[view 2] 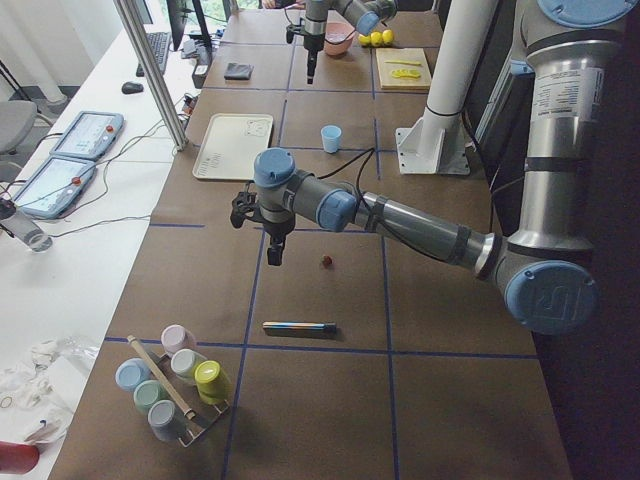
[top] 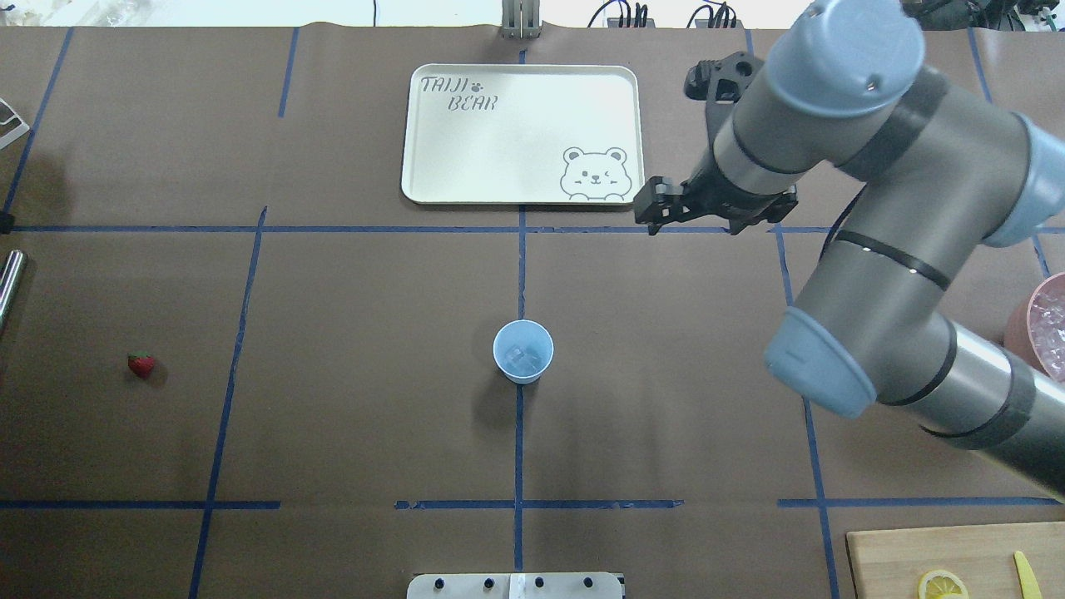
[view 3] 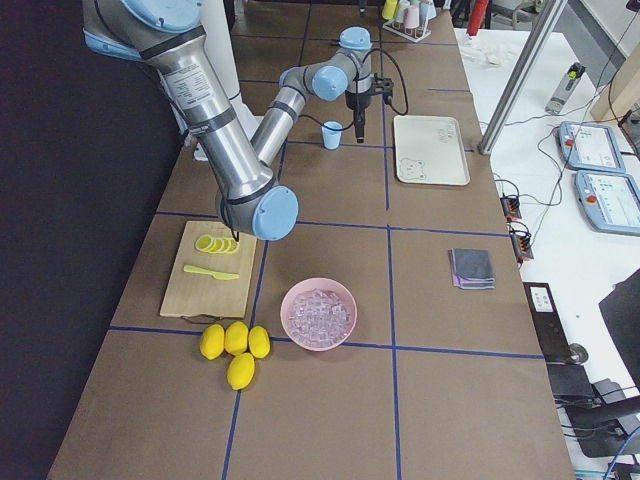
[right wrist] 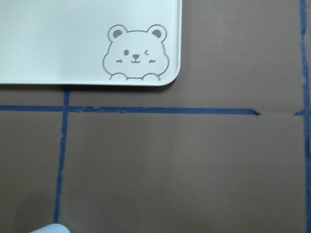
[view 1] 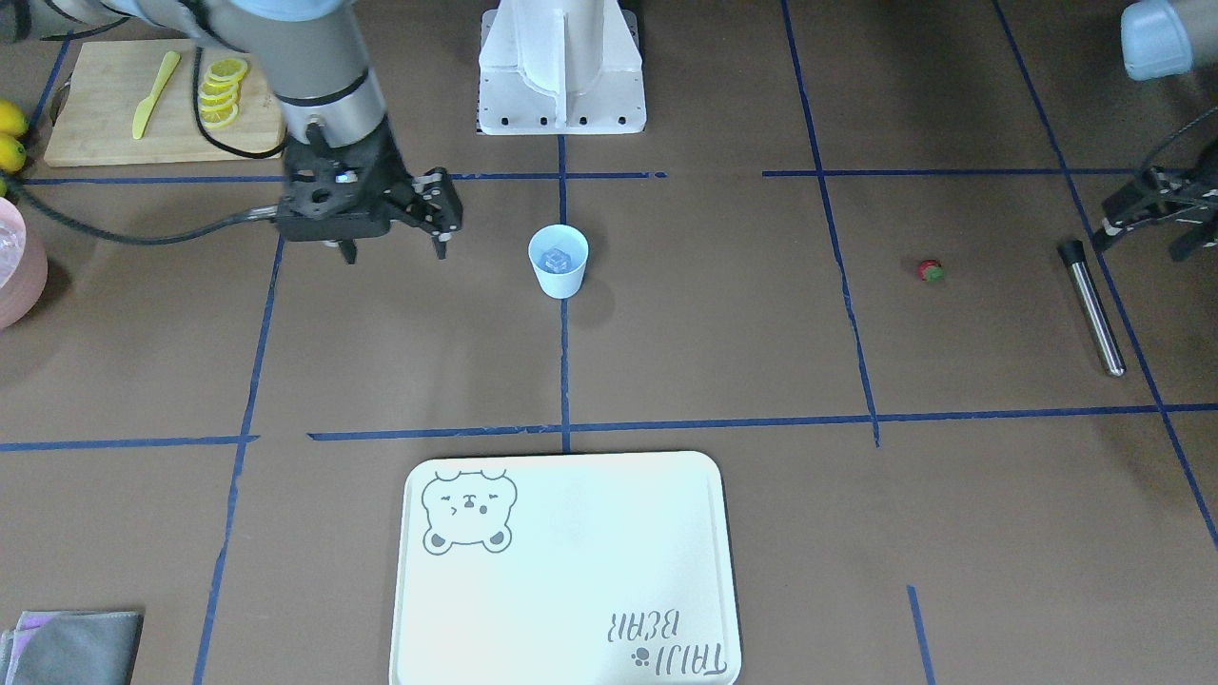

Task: Mash ice and strawberries in cup
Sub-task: 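Return the right gripper to the bowl while the left gripper reaches for the strawberry, then grasp the red strawberry on the table with the left gripper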

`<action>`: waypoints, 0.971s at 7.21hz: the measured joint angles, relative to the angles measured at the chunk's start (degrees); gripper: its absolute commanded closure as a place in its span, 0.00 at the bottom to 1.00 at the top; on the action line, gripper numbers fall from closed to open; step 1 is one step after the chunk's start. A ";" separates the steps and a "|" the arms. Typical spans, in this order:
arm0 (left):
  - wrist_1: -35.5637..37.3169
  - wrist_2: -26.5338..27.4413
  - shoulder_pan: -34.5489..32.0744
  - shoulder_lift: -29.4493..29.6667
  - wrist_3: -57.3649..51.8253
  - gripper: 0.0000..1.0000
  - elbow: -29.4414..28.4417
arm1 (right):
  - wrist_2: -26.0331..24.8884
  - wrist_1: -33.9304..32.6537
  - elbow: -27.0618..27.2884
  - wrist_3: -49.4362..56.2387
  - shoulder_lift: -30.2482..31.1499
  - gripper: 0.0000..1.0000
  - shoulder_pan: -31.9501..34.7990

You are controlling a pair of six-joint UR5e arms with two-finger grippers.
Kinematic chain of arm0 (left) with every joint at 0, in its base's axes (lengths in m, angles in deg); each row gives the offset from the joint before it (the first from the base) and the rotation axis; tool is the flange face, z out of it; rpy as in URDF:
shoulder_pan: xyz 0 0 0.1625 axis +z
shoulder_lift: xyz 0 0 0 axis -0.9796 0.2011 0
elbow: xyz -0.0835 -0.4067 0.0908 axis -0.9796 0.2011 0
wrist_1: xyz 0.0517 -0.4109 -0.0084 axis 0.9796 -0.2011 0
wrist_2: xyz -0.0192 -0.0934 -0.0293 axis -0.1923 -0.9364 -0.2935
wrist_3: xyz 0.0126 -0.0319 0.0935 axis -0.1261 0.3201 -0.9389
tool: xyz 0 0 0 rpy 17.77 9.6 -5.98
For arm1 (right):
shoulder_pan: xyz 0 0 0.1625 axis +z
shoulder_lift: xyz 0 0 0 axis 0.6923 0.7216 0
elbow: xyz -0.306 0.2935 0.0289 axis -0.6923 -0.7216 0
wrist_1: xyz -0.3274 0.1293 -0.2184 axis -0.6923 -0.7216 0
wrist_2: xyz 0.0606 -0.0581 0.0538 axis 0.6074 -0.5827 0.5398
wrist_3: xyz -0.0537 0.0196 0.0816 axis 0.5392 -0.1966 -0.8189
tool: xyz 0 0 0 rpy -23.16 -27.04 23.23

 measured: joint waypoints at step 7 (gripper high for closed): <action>-27.34 21.88 25.01 -9.49 27.55 0.02 0.19 | 12.27 0.98 -0.62 41.16 21.84 0.01 26.07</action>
